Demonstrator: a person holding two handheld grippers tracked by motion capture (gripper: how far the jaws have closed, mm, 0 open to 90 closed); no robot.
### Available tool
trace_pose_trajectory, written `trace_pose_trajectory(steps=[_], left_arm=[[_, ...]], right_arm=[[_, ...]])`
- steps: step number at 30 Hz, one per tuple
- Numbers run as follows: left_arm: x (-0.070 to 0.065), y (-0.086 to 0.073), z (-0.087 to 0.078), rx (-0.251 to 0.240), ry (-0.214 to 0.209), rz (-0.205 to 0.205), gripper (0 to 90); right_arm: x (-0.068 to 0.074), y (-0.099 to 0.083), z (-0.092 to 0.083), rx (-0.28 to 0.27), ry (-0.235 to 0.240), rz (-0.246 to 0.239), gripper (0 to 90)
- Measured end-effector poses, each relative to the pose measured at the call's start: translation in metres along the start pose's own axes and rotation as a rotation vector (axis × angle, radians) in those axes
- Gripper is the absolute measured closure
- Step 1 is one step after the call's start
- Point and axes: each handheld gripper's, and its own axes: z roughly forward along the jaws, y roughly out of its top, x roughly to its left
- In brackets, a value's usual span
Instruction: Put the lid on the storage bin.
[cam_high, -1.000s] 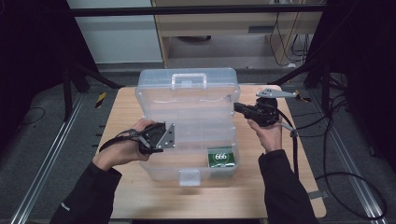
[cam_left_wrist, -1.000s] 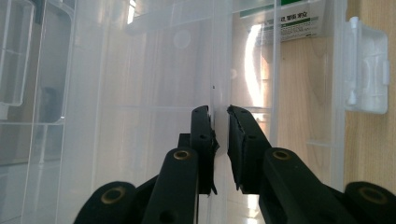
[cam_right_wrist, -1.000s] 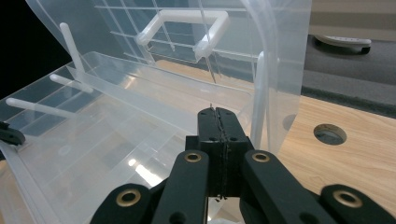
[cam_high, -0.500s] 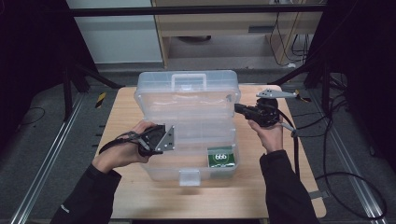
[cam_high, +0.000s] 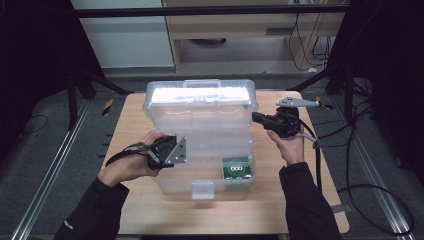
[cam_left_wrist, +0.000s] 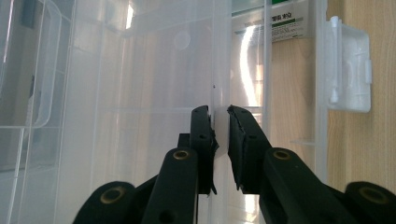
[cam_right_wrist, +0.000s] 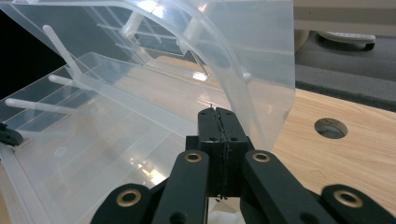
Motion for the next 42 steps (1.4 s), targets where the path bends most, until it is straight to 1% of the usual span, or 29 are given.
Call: trace_pose_trajectory(steps=[1, 5, 7, 9, 10, 11, 13, 14, 16, 18, 21, 22, 23, 24, 25, 26, 27, 28, 29, 31, 33, 34, 35, 37, 40, 41, 42], left_arm=[[0.0, 0.0, 0.0, -0.001, 0.002, 0.004, 79.5], [-0.001, -0.001, 0.0, -0.004, -0.009, -0.004, 79.4], [-0.001, 0.0, 0.0, -0.003, -0.01, 0.005, 79.5], [-0.002, 0.0, 0.001, -0.003, -0.011, 0.006, 79.5], [-0.002, 0.0, 0.001, -0.003, -0.014, 0.0, 79.5], [-0.002, 0.0, 0.001, -0.002, -0.014, 0.006, 79.5], [-0.003, -0.001, 0.001, -0.003, -0.021, -0.001, 79.5], [-0.003, -0.001, 0.001, -0.004, -0.021, 0.004, 79.5], [-0.005, -0.001, 0.002, -0.005, -0.026, -0.002, 79.4], [-0.006, -0.002, 0.002, -0.009, -0.028, 0.002, 79.4], [-0.007, -0.003, 0.002, -0.018, -0.034, -0.013, 79.3], [-0.007, -0.003, 0.002, -0.022, -0.036, -0.012, 78.9], [-0.007, -0.003, 0.002, -0.029, -0.041, -0.021, 77.7], [-0.007, -0.003, 0.003, -0.038, -0.045, -0.027, 74.5], [-0.007, -0.004, 0.003, -0.051, -0.051, -0.035, 74.5], [-0.007, -0.003, 0.003, -0.081, -0.055, -0.049, 71.6], [-0.007, -0.003, 0.003, -0.081, -0.055, -0.049, 69.2], [-0.007, -0.003, 0.003, -0.1, -0.059, -0.059, 67.4], [-0.007, -0.003, 0.003, -0.121, -0.059, -0.071, 67.4], [-0.006, -0.001, 0.004, -0.15, -0.059, -0.097, 64.7], [-0.005, 0.0, 0.006, -0.165, -0.064, -0.116, 62.5], [-0.005, 0.001, 0.007, -0.178, -0.071, -0.137, 60.6], [-0.005, 0.001, 0.007, -0.178, -0.071, -0.137, 59.8], [-0.005, 0.002, 0.009, -0.193, -0.079, -0.152, 59.2], [-0.006, 0.002, 0.013, -0.227, -0.094, -0.193, 55.9], [-0.006, 0.002, 0.013, -0.227, -0.094, -0.193, 55.2], [-0.007, 0.002, 0.014, -0.238, -0.097, -0.204, 55.2]], right_arm=[[0.0, -0.001, -0.001, -0.001, 0.001, 0.005, 90.0], [-0.002, -0.004, -0.004, -0.011, 0.016, 0.017, 90.0], [-0.002, -0.005, -0.005, -0.003, 0.022, 0.013, 90.0], [-0.001, -0.006, -0.006, -0.001, 0.025, 0.006, 90.0], [-0.001, -0.006, -0.006, 0.001, 0.029, 0.008, 90.0], [0.0, -0.006, -0.006, 0.003, 0.031, 0.008, 90.0], [0.001, -0.007, -0.007, 0.009, 0.038, 0.006, 90.0], [0.001, -0.008, -0.007, 0.011, 0.042, 0.006, 90.0], [0.003, -0.009, -0.007, 0.013, 0.051, 0.004, 90.0], [0.005, -0.01, -0.007, 0.018, 0.057, 0.001, 90.0], [0.007, -0.013, -0.007, 0.021, 0.064, 0.0, 90.0], [0.007, -0.013, -0.007, 0.021, 0.064, -0.003, 90.0], [0.008, -0.014, -0.008, 0.021, 0.065, -0.003, 90.0], [0.008, -0.015, -0.008, 0.018, 0.067, -0.003, 90.0], [0.008, -0.015, -0.008, 0.018, 0.067, -0.003, 90.0], [0.008, -0.016, -0.009, 0.015, 0.069, -0.004, 90.0], [0.008, -0.016, -0.009, 0.015, 0.069, -0.004, 90.0], [0.008, -0.018, -0.009, 0.011, 0.071, -0.003, 90.0], [0.008, -0.018, -0.009, 0.011, 0.071, -0.003, 90.0], [0.009, -0.018, -0.009, 0.012, 0.071, -0.007, 90.0], [0.009, -0.019, -0.009, 0.012, 0.07, -0.009, 90.0], [0.009, -0.02, -0.01, 0.011, 0.07, -0.009, 90.0], [0.009, -0.02, -0.01, 0.011, 0.07, -0.009, 90.0], [0.009, -0.021, -0.01, 0.011, 0.074, -0.012, 89.9], [0.01, -0.022, -0.01, 0.012, 0.073, -0.013, 89.7], [0.01, -0.022, -0.01, 0.012, 0.073, -0.013, 89.7], [0.01, -0.022, -0.011, 0.012, 0.072, -0.017, 89.7]])
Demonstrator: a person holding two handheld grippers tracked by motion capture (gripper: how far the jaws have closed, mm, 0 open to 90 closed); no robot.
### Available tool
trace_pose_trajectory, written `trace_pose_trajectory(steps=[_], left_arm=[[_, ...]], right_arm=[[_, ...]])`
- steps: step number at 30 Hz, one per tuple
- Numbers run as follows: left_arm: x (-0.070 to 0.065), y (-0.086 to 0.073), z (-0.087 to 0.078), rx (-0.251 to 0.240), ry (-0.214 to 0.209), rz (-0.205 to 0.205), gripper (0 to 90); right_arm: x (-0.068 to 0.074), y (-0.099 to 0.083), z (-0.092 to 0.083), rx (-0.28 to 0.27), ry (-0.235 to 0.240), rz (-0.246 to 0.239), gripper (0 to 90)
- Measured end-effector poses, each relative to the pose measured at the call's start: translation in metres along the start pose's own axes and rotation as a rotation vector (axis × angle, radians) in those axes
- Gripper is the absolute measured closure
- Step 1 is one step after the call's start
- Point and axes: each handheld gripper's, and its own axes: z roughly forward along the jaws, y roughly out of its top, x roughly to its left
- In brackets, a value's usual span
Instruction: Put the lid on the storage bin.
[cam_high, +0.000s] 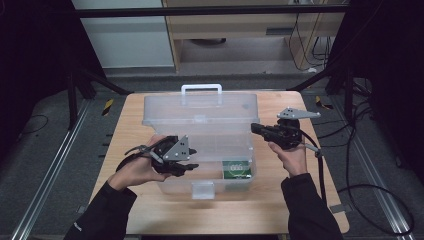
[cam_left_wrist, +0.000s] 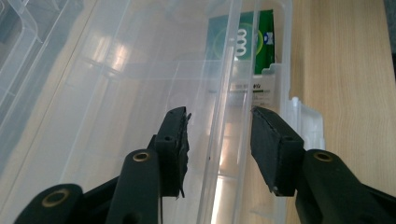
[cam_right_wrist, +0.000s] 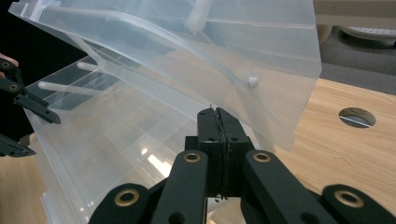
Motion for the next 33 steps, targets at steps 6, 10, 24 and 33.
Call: trace_pose_trajectory(steps=[6, 10, 24, 33], left_arm=[[0.0, -0.003, 0.001, -0.036, -0.011, -0.055, 51.9], [-0.001, -0.005, -0.001, -0.067, -0.012, -0.098, 50.0], [-0.005, -0.012, -0.01, -0.099, 0.024, -0.19, 46.9], [-0.005, -0.018, -0.024, -0.118, 0.086, -0.243, 48.3]], right_arm=[[0.001, -0.002, -0.001, -0.001, 0.003, -0.001, 89.6], [0.001, -0.004, -0.001, 0.001, 0.002, -0.005, 89.5], [0.003, -0.006, -0.002, 0.013, 0.001, -0.013, 89.8], [0.003, -0.007, -0.003, 0.021, -0.002, -0.02, 89.8]])
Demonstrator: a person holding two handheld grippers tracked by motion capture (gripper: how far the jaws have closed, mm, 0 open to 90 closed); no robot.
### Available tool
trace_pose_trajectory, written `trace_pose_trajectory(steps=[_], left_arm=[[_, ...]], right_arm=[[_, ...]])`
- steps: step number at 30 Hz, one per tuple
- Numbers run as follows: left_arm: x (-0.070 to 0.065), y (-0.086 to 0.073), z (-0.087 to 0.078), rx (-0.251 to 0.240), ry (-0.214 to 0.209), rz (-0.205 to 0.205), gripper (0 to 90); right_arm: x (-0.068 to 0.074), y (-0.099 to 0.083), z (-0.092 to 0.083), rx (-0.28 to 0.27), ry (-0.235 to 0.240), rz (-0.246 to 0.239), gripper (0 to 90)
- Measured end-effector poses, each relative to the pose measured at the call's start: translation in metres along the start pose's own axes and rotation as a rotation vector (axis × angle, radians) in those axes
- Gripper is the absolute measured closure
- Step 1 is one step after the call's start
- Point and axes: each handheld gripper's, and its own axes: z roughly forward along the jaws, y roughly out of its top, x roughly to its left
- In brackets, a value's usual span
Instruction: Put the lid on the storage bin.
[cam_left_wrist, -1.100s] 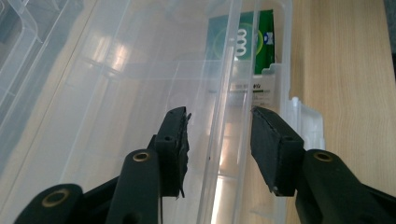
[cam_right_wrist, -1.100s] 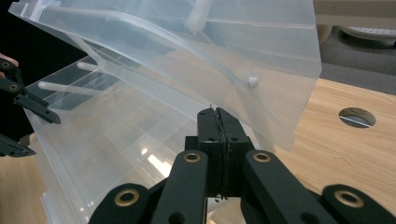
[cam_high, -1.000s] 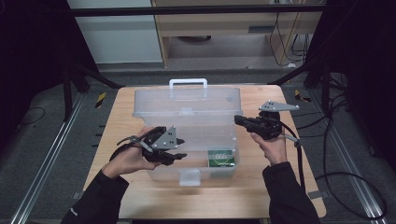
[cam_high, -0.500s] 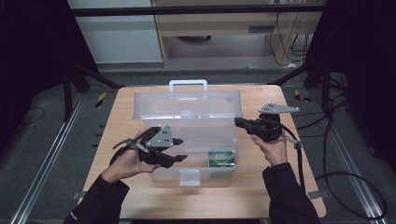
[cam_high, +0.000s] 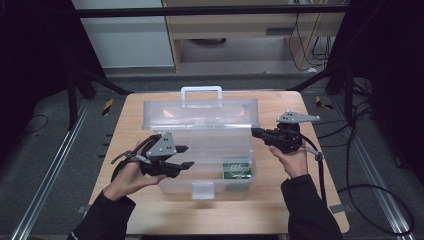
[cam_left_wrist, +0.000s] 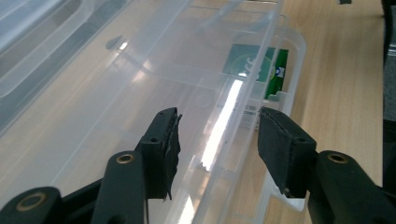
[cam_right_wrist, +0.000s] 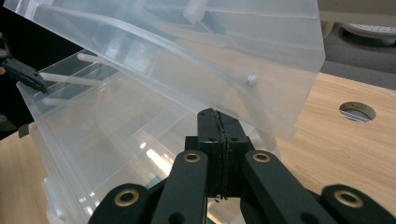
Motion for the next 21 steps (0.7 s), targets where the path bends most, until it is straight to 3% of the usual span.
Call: trace_pose_trajectory(steps=[10, 21], left_arm=[[0.006, -0.006, -0.012, -0.02, 0.053, -0.066, 54.1], [0.013, -0.013, -0.022, -0.045, 0.121, -0.127, 73.7]], right_arm=[[0.002, -0.001, -0.001, 0.006, -0.004, -0.006, 89.9], [0.002, -0.002, -0.002, 0.018, -0.002, -0.011, 90.0]])
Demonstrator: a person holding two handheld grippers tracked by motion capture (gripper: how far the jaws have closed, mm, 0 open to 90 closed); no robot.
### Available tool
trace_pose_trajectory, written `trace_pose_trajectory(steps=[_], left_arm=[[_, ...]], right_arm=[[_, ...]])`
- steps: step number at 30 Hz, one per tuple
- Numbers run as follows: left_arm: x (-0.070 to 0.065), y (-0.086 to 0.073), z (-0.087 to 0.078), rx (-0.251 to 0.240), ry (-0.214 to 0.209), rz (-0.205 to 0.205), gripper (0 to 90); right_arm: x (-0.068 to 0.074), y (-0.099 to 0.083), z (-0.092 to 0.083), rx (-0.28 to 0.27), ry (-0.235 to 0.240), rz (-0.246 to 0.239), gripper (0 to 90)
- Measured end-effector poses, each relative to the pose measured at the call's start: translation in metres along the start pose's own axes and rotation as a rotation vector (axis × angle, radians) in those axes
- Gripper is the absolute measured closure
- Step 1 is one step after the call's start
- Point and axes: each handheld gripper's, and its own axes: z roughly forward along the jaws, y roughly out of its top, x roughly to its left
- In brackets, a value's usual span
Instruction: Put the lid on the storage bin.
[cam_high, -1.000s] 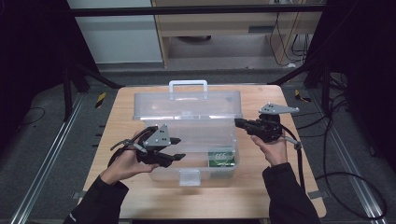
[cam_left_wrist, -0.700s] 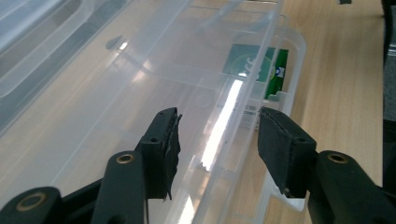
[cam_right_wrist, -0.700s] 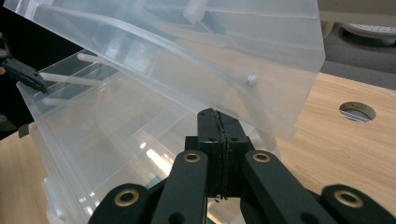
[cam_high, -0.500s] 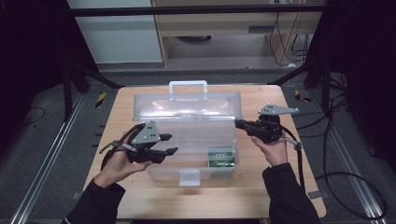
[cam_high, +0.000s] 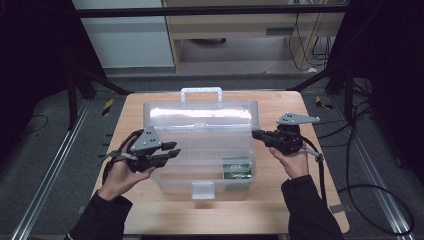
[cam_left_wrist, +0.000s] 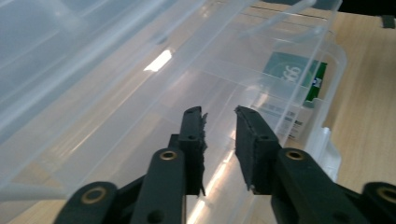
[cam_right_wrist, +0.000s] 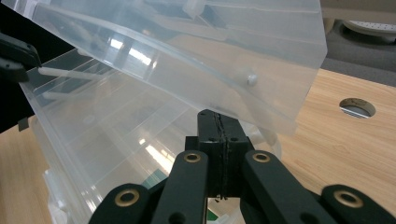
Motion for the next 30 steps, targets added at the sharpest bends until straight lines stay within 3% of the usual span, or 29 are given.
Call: trace_pose_trajectory(steps=[10, 14, 24, 30], left_arm=[[0.004, -0.004, -0.005, 0.002, 0.016, -0.026, 84.3], [0.006, -0.006, -0.008, -0.019, 0.042, -0.04, 86.5], [0.014, -0.014, -0.018, -0.059, 0.128, -0.119, 89.2], [0.018, -0.021, -0.021, -0.074, 0.155, -0.16, 89.5]], right_arm=[[0.0, -0.001, 0.0, 0.007, 0.002, -0.003, 90.0], [0.001, -0.001, -0.001, 0.008, 0.002, -0.002, 90.0], [0.001, -0.002, -0.001, 0.014, 0.0, -0.009, 90.0], [0.002, -0.003, -0.001, 0.02, 0.001, -0.01, 90.0]])
